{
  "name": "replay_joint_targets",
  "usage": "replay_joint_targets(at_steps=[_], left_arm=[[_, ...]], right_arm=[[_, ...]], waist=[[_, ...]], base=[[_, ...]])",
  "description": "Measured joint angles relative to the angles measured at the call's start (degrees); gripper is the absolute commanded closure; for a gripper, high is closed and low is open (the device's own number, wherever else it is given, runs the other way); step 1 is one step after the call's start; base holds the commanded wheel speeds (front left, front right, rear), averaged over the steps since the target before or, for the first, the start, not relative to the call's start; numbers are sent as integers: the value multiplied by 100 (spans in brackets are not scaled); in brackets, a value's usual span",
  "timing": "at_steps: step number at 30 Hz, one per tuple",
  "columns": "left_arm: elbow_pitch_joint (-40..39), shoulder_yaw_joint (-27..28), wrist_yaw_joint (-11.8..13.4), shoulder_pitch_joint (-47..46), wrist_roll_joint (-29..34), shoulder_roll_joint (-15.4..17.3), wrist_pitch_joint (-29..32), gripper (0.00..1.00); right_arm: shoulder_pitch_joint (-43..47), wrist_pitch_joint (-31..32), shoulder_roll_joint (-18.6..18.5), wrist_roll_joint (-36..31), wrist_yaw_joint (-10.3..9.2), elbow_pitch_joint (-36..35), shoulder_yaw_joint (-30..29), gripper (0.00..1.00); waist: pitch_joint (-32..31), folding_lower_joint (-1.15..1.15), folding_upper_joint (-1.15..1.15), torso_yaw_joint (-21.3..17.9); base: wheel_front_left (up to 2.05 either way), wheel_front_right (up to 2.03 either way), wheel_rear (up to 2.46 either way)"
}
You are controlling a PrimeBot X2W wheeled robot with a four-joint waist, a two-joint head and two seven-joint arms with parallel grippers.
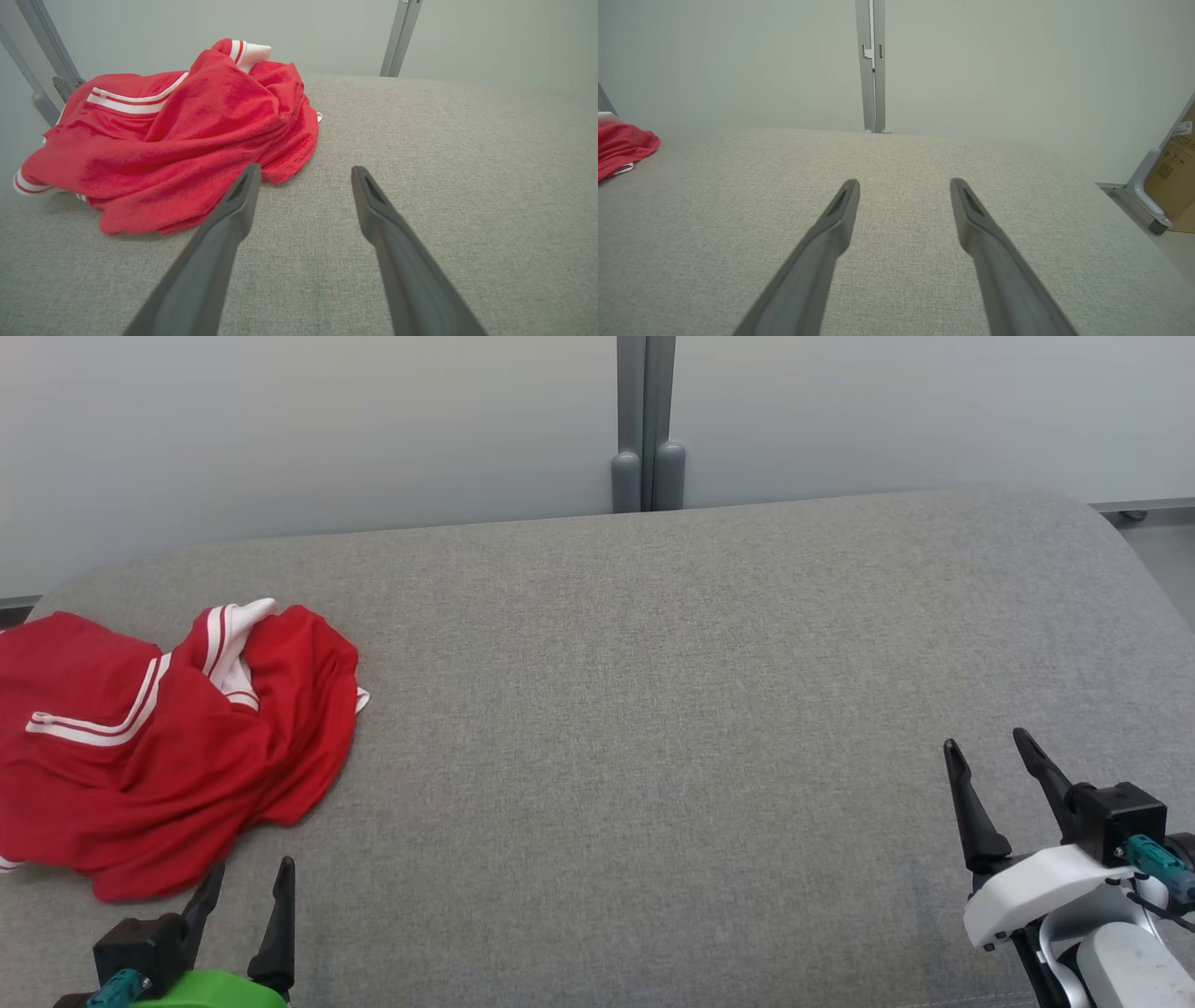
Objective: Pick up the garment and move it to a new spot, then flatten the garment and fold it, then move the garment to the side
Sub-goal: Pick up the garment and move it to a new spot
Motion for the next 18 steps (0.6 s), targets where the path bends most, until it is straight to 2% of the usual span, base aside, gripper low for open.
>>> replay_joint_targets(at_steps=[8, 18], left_arm=[[66, -22, -5, -11, 10, -42, 0, 0], [175, 266, -5, -5, 45, -42, 0, 0]], right_arm=[[19, -5, 21, -27, 107, -68, -75, 0], [41, -5, 159, -221, 380, -49, 178, 0]], waist=[[6, 0, 0, 152], [-23, 0, 0, 742]], base=[[0, 0, 0], [0, 0, 0]])
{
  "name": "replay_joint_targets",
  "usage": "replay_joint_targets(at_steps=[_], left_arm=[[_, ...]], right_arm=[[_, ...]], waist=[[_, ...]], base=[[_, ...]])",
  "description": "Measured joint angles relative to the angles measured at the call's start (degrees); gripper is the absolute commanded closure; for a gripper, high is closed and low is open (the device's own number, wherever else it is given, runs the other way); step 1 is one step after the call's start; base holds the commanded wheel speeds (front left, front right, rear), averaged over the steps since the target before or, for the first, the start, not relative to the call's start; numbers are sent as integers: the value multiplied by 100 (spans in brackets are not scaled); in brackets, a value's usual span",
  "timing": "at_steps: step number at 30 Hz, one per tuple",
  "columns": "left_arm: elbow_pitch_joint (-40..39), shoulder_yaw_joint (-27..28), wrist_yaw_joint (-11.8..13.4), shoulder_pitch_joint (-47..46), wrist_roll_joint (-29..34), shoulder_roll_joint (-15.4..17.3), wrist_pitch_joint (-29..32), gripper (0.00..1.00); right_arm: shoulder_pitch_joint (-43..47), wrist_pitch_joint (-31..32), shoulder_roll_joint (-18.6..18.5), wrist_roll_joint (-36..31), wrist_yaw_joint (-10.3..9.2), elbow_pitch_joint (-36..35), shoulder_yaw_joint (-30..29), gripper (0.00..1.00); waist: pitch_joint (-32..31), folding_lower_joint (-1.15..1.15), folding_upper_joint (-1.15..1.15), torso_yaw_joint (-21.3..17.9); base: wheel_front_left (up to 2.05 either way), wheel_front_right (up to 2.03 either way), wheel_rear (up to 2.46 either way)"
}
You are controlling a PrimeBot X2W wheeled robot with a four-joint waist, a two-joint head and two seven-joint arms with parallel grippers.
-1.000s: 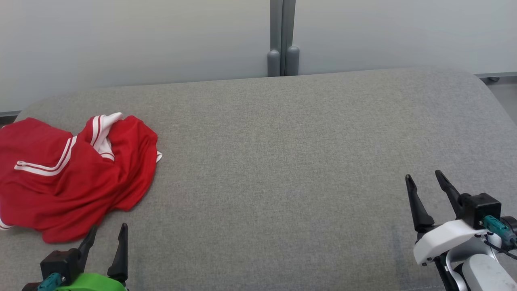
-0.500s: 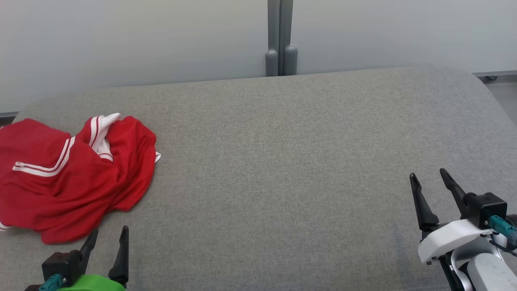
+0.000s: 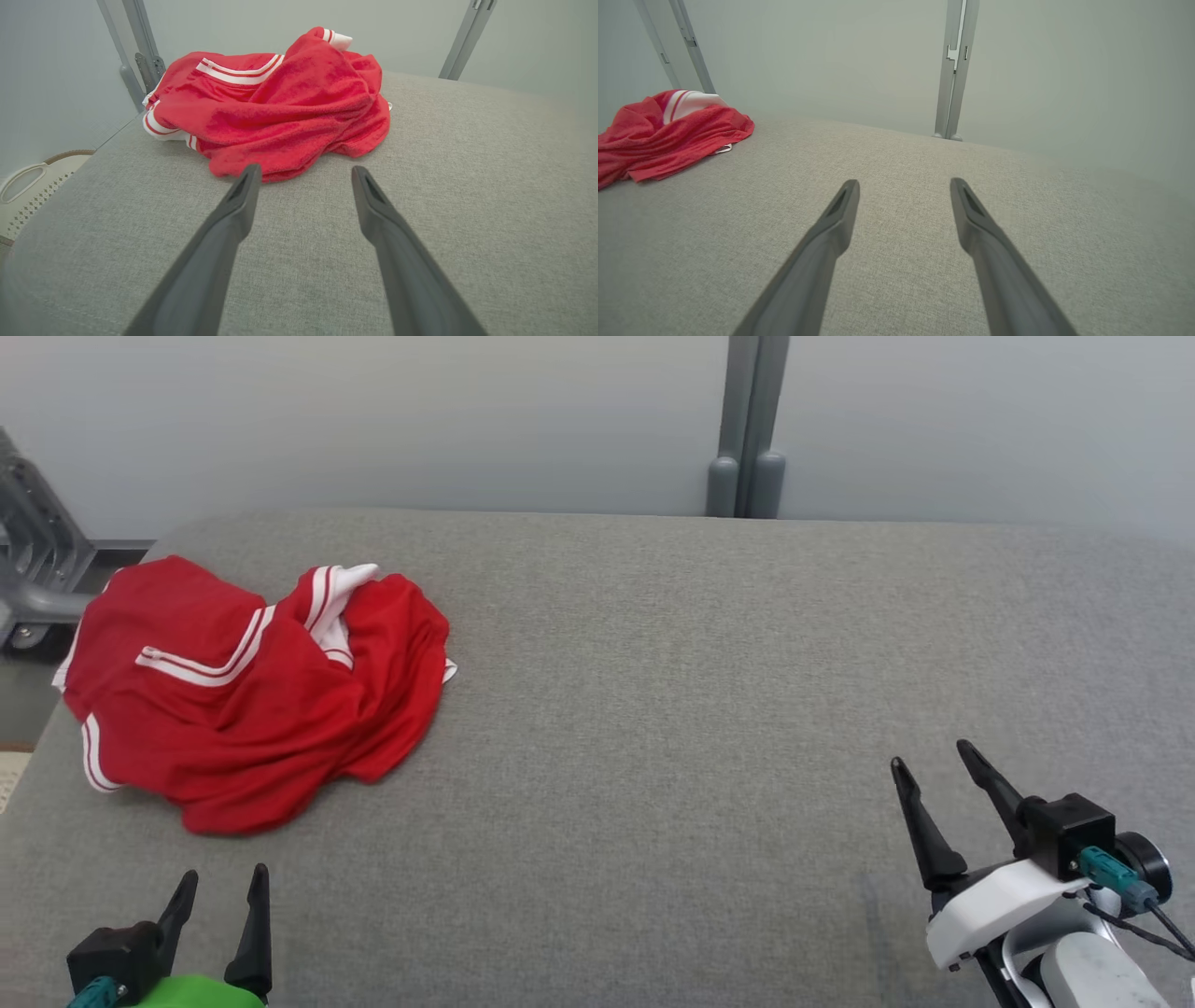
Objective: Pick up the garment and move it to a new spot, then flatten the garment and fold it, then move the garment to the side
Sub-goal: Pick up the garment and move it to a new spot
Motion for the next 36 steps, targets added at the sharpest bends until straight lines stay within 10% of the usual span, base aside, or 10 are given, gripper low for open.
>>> replay_joint_targets(at_steps=[13, 23, 36], left_arm=[[57, 331, 0, 30, -5, 57, 1, 0], [256, 840, 0, 114, -713, -92, 5, 0], [949, 1189, 166, -1731, -1703, 69, 1868, 0]], right_arm=[[-34, -1, 236, -129, 135, 134, 214, 0], [-45, -1, 234, -192, 186, 174, 276, 0], [-240, -1, 153, -489, 218, 115, 424, 0]], waist=[[-126, 0, 0, 875], [-49, 0, 0, 841], [756, 0, 0, 602]], base=[[0, 0, 0], [0, 0, 0], [0, 0, 0]])
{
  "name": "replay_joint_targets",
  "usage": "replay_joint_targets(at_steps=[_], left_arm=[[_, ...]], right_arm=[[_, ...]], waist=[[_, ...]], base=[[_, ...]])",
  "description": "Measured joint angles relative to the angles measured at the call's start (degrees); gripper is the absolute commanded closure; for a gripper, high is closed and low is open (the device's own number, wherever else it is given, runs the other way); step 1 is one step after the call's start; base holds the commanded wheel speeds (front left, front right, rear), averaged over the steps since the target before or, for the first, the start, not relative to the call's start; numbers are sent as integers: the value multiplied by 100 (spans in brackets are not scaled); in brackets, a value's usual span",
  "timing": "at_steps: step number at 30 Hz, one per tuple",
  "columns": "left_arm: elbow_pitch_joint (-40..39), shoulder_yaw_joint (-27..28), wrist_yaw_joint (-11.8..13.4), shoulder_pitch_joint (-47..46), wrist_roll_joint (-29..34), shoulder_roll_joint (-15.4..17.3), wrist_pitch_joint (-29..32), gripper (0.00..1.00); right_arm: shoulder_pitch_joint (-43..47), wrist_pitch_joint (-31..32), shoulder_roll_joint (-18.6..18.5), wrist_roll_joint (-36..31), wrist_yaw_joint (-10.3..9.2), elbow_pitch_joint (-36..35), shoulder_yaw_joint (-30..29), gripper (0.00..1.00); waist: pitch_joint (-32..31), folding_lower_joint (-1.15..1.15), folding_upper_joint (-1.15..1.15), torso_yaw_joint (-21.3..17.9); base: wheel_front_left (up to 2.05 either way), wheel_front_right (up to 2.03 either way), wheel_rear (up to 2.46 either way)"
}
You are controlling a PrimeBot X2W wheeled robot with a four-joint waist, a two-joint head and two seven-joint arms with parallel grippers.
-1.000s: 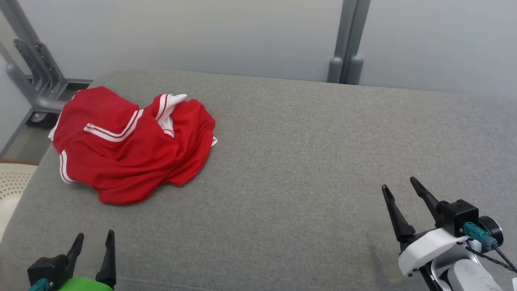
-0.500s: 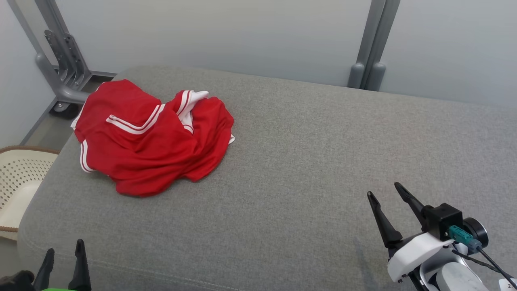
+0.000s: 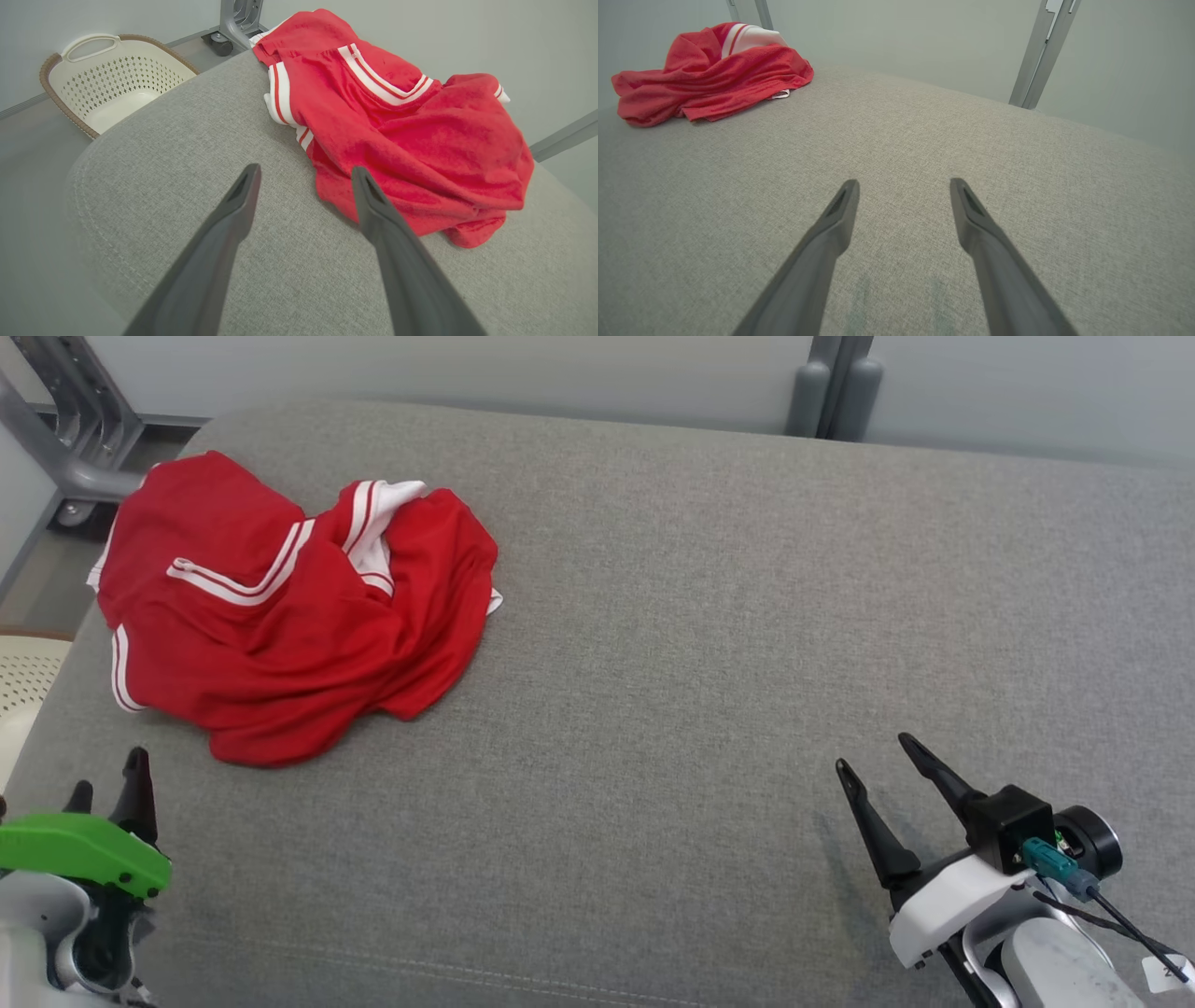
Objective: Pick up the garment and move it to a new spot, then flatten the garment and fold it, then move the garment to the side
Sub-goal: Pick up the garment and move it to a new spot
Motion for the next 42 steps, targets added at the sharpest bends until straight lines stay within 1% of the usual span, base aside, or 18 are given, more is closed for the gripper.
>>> replay_joint_targets(at_steps=[4, 7, 10, 13, 17, 20, 24, 26, 27, 28, 29, 30, 31, 35, 37, 42], left_arm=[[99, 29, 96, -416, -25, 220, 272, 0], [127, 111, 104, -738, -30, 334, 400, 0], [176, 165, 154, -996, -130, 346, 523, 0], [353, 155, 255, -1184, -151, 347, 581, 0], [682, 136, 354, -1218, -99, 375, 667, 0], [821, 111, 399, -1238, -89, 386, 715, 0], [918, 65, 393, -1408, -85, 374, 713, 0], [949, 41, 337, -1512, -86, 369, 704, 0], [1046, 18, 318, -1580, -87, 348, 686, 24], [1089, 14, 286, -1580, -87, 347, 673, 68], [1124, 14, 277, -1580, -87, 348, 664, 79], [1124, 14, 277, -1580, -87, 348, 664, 100], [1174, -9, 220, -1580, -86, 348, 662, 100], [1235, -78, 134, -1585, -40, 386, 565, 100], [1176, -191, 86, -1627, 103, 471, 470, 100], [732, -515, -14, -1969, 563, 733, 104, 100]], right_arm=[[-185, 0, -23, -42, 0, -45, 4, 0], [-382, -1, -23, -60, 0, -115, -9, 0], [-600, -4, -22, -102, -4, -186, -49, 0], [-765, -9, -19, -104, -10, -196, -100, 0], [-822, -9, 10, -113, -19, -194, -131, 0], [-874, -9, 42, -135, -69, -194, -181, 0], [-879, -9, 47, -135, -110, -177, -225, 0], [-879, -10, 57, -135, -110, -145, -231, 0], [-879, -10, 68, -135, -110, -97, -232, 0], [-879, -10, 74, -135, -110, -82, -232, 0], [-879, -10, 85, -135, -110, -70, -232, 0], [-879, -10, 85, -135, -110, -70, -232, 0], [-879, -10, 108, -134, -110, -59, -242, 0], [-879, -10, 125, -134, -110, -13, -249, 0], [-879, -11, 165, -132, -110, 5, -265, 0], [-867, -24, 246, -87, -109, 85, -282, 0]], waist=[[290, 0, 0, -97], [510, 0, 0, -177], [736, 0, 0, -262], [940, 0, 0, -348], [1147, 0, 0, -465], [1255, 0, 0, -543], [1350, 0, 0, -599], [1361, 0, 0, -613], [1337, 0, 0, -618], [1322, 0, 0, -621], [1308, 0, 0, -626], [1308, 0, 0, -626], [1277, 0, 0, -634], [1199, 0, 0, -644], [1150, 0, 0, -649], [993, 0, 0, -651]], base=[[0, 0, 0], [0, 0, 0], [0, 0, 0], [0, 0, 0], [0, 0, 0], [0, 0, 0], [0, 0, 0], [0, 0, 0], [0, 0, 0], [0, 0, 0], [0, 0, 0], [0, 0, 0], [0, 0, 0], [0, 0, 0], [0, 0, 0], [0, 0, 0]])
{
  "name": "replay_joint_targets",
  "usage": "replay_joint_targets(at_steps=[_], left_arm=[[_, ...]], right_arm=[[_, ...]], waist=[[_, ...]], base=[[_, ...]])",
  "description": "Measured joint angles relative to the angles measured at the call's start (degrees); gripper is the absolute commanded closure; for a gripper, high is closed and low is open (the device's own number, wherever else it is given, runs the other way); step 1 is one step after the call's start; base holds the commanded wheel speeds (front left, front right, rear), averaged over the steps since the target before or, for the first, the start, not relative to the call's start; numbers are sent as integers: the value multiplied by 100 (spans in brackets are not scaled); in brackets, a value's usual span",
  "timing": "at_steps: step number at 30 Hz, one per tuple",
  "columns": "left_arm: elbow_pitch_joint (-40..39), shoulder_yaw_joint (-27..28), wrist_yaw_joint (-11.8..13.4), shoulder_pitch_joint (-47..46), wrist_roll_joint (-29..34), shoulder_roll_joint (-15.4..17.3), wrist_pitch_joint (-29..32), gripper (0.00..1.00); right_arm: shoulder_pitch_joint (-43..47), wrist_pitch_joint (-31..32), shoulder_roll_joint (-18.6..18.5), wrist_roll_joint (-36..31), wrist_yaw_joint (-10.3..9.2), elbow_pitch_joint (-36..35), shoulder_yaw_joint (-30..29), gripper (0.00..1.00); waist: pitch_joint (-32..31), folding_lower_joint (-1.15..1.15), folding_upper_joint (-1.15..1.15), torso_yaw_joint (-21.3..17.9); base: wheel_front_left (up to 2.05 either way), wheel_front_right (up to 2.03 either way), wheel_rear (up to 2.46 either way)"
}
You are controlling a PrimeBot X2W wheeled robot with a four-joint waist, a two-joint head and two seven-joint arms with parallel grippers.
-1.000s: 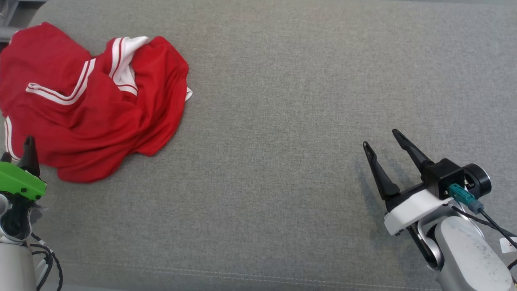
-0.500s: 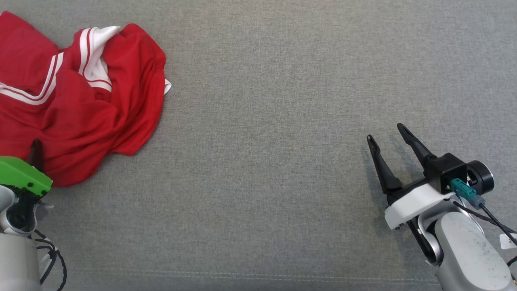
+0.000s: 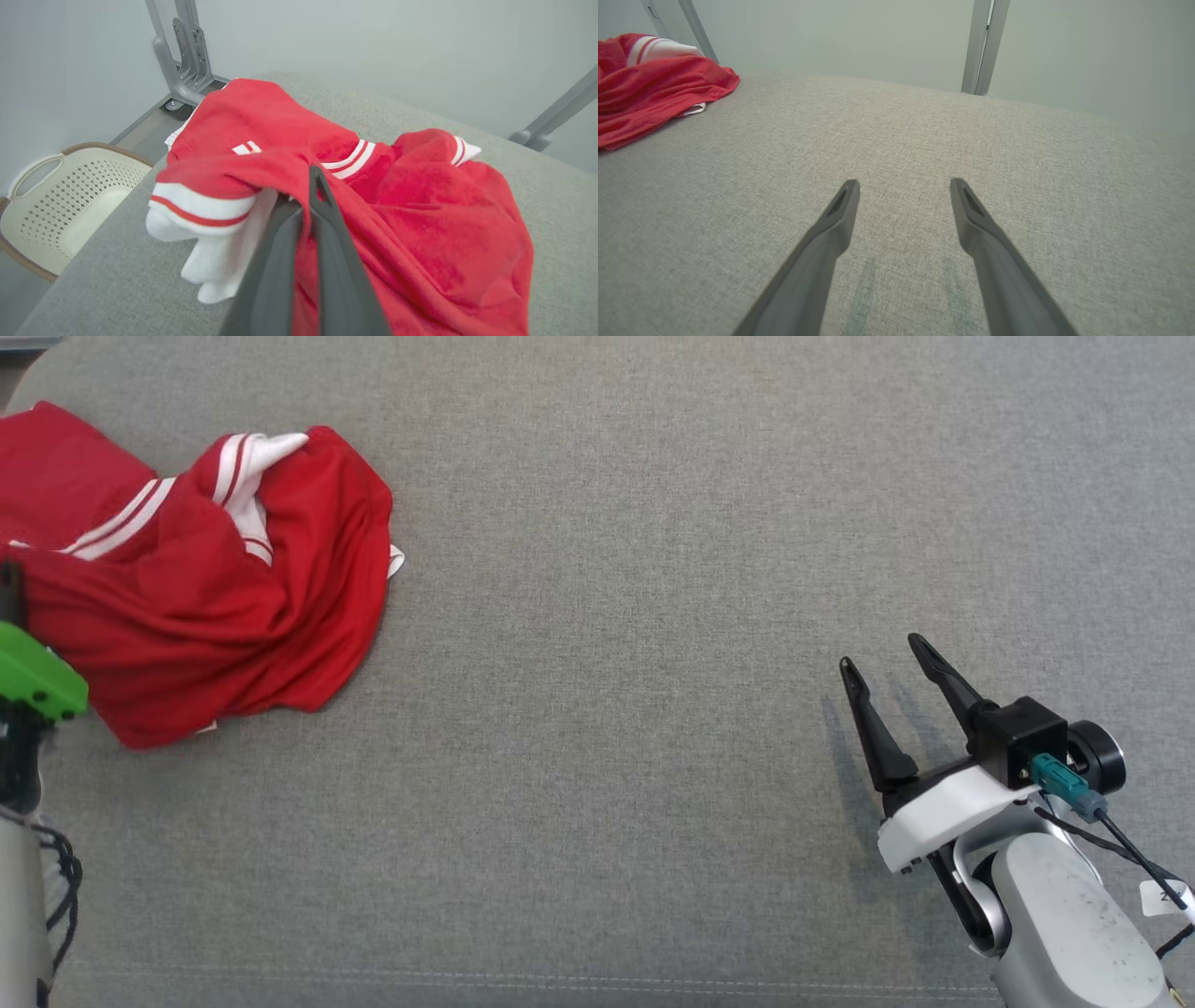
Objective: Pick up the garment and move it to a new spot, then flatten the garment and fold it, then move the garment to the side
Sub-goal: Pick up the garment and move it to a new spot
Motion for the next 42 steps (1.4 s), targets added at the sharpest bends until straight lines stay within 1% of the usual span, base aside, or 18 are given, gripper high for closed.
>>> replay_joint_targets(at_steps=[3, 6, 11, 13, 16, 17, 19, 22, 23, 25, 28, 29, 30, 31, 32, 36, 40, 42], left_arm=[[-359, -280, -81, -250, 182, 34, -157, 100], [-731, -646, -152, -435, 288, -87, -172, 100], [-1366, -1525, -222, -514, 397, -498, -119, 100], [-1566, -1916, -231, -546, 405, -701, 10, 100], [-1724, -2717, -245, -548, 481, -1000, 309, 100], [-1763, -3039, -245, -545, 502, -1080, 404, 100], [-1862, -3572, -245, -536, 506, -1250, 572, 100], [-1904, -4177, -245, -519, 504, -1432, 772, 100], [-1904, -4347, -245, -495, 504, -1459, 827, 100], [-1901, -4622, -245, -399, 475, -1499, 922, 100], [-1862, -4826, -245, -294, 465, -1497, 960, 100], [-1857, -4851, -245, -293, 465, -1492, 921, 80], [-1858, -4869, -245, -293, 466, -1491, 829, 57], [-1850, -4871, -245, -288, 459, -1491, 783, 24], [-1842, -4875, -245, -263, 414, -1492, 747, 0], [-1718, -4909, -245, 158, 36, -1488, 713, 0], [-1662, -4931, -245, 589, -198, -1428, 738, 0], [-1669, -4931, -245, 653, -316, -1390, 708, 0]], right_arm=[[10, 0, 43, 7, 5, 42, 12, 0], [19, 0, 166, 34, 23, 62, 65, 0], [25, 0, 301, 67, 57, 66, 109, 0], [43, 0, 349, 93, 57, 64, 103, 0], [153, 0, 380, 153, 44, 36, 25, 0], [196, 0, 382, 160, 32, 13, -13, 0], [296, 0, 397, 196, -57, -48, -123, 0], [475, 0, 410, 202, -162, -145, -277, 0], [536, 0, 413, 203, -165, -160, -323, 0], [657, 0, 421, 207, -247, -211, -387, 0], [730, 0, 483, 253, -314, -326, -485, 0], [728, 0, 503, 253, -315, -375, -494, 0], [728, 0, 524, 253, -315, -411, -492, 0], [728, 0, 542, 253, -314, -438, -482, 0], [728, 0, 547, 253, -313, -456, -464, 0], [725, 0, 555, 253, -279, -468, -321, 0], [674, 0, 581, 253, -148, -455, -124, 0], [660, 0, 594, 253, -148, -450, -137, 0]], waist=[[-119, 0, 0, -6], [-252, 0, 0, -36], [-450, 0, 0, -201], [-509, 0, 0, -313], [-586, 0, 0, -506], [-608, 0, 0, -575], [-646, 0, 0, -719], [-682, 0, 0, -943], [-689, 0, 0, -1018], [-693, 0, 0, -1172], [-676, 0, 0, -1401], [-664, 0, 0, -1476], [-650, 0, 0, -1554], [-633, 0, 0, -1629], [-613, 0, 0, -1705], [-520, 0, 0, -2005], [-413, 0, 0, -2307], [-364, 0, 0, -2445]], base=[[0, 0, 0], [0, 0, 0], [0, 0, 0], [0, 0, 0], [0, 0, 0], [0, 0, 0], [0, 0, 0], [0, 0, 0], [0, 0, 0], [0, 0, 0], [0, 0, 0], [0, 0, 0], [0, 0, 0], [0, 0, 0], [0, 0, 0], [0, 0, 0], [0, 0, 0], [0, 0, 0]])
